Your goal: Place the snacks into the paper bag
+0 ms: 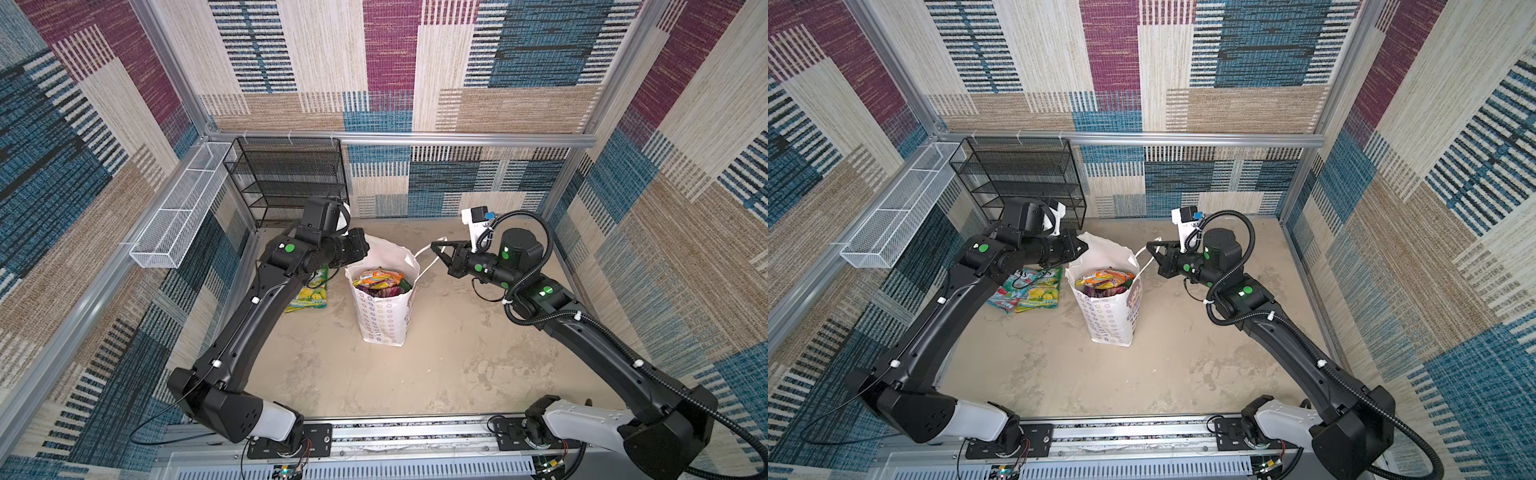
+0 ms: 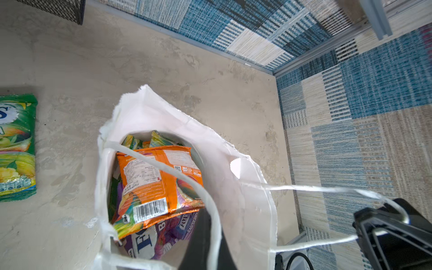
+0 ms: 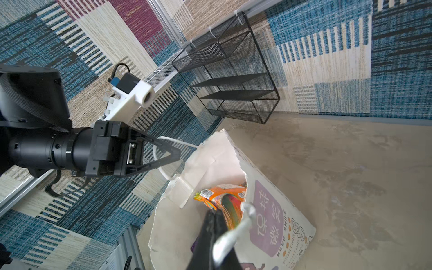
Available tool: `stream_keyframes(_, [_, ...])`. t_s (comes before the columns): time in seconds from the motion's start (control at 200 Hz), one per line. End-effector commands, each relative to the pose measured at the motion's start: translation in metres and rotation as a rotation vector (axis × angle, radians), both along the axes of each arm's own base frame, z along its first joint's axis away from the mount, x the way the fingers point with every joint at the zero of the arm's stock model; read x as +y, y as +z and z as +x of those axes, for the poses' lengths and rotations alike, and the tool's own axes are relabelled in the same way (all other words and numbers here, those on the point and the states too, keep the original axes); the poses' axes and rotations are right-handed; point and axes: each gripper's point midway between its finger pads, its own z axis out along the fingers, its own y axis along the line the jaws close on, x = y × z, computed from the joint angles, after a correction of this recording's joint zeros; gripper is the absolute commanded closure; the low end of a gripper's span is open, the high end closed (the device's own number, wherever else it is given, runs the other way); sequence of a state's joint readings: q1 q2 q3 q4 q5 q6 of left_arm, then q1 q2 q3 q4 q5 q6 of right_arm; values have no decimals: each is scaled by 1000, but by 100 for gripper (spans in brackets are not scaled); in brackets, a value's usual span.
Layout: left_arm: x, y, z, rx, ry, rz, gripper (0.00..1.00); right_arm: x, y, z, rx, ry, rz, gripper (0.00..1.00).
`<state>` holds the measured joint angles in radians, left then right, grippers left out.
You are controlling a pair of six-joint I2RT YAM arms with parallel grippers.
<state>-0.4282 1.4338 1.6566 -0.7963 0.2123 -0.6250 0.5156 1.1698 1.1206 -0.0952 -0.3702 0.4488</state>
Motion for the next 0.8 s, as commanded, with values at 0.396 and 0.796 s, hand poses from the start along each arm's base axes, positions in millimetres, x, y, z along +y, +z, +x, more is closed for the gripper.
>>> stream_keyframes(0.396, [6, 55, -44, -100, -59, -103, 1, -15, -3, 9, -1, -107, -20, 100])
stream_keyframes(0.796, [88, 4, -76, -47, 215, 125, 1, -21, 5, 4, -17, -123, -14, 100])
